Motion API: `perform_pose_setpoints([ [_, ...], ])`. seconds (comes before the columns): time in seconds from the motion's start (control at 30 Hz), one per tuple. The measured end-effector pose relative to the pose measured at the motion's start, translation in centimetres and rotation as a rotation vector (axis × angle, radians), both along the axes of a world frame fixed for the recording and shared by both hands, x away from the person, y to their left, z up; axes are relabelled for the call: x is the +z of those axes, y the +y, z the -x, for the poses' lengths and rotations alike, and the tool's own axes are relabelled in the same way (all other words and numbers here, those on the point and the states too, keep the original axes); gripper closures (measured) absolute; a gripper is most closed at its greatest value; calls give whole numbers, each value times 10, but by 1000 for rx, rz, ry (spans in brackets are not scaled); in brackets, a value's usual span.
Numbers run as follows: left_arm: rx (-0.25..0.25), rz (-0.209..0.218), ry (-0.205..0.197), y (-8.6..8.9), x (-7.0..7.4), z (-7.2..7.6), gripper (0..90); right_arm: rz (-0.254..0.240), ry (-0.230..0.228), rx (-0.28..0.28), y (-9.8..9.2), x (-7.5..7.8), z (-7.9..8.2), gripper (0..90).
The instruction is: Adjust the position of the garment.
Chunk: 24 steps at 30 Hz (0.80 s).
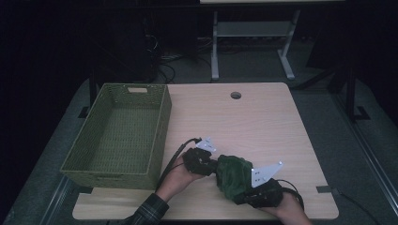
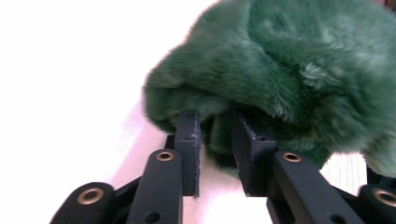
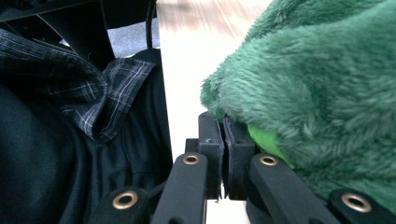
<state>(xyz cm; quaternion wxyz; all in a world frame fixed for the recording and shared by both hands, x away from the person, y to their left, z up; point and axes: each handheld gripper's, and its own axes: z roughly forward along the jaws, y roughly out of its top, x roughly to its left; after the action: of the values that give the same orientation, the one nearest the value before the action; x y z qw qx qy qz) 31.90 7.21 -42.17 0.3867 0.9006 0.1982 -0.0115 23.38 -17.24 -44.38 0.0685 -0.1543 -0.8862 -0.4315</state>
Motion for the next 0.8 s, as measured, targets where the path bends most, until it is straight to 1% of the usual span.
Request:
perform_pose_setpoints([
  [0.07, 17, 20, -3, 7, 8, 0, 672, 0, 0, 2, 1, -1, -1, 875],
  [0.17, 30, 36, -22, 18, 21, 4, 631, 0, 3, 4, 2, -1, -2, 875],
  [0.2, 36, 53, -31, 23, 29, 6, 619, 0, 1, 6, 2, -1, -2, 875],
  [0.23, 34, 60, -42, 24, 33, 6, 588, 2, 3, 6, 3, -1, -3, 875],
  [0.3, 27, 87, -41, 27, 41, 9, 554, 1, 1, 5, 3, -1, -3, 875],
  [0.33, 27, 87, -41, 27, 41, 9, 537, 1, 1, 5, 3, -1, -3, 875],
  [0.37, 19, 101, -47, 26, 45, 12, 537, 2, 1, 4, 3, -1, -3, 875],
  [0.4, 15, 114, -47, 25, 49, 14, 510, 1, 2, 3, 3, -1, -3, 875],
  [0.47, -8, 135, -49, 21, 53, 18, 486, 3, -5, 7, 3, -1, -3, 875],
  [0.57, -30, 144, -40, 11, 51, 21, 479, 3, -4, 8, 4, 0, -3, 875],
  [0.67, -52, 142, -17, 3, 46, 21, 495, 5, -5, 10, 4, 0, -3, 876],
  [0.7, -59, 135, -20, 0, 43, 22, 511, 5, -6, 10, 4, 0, -3, 875],
  [0.73, -66, 123, -19, -1, 42, 22, 565, 5, -5, 10, 4, 0, -3, 876],
  [0.8, -70, 95, -33, -2, 37, 24, 718, 7, -5, 10, 4, 0, -4, 876],
])
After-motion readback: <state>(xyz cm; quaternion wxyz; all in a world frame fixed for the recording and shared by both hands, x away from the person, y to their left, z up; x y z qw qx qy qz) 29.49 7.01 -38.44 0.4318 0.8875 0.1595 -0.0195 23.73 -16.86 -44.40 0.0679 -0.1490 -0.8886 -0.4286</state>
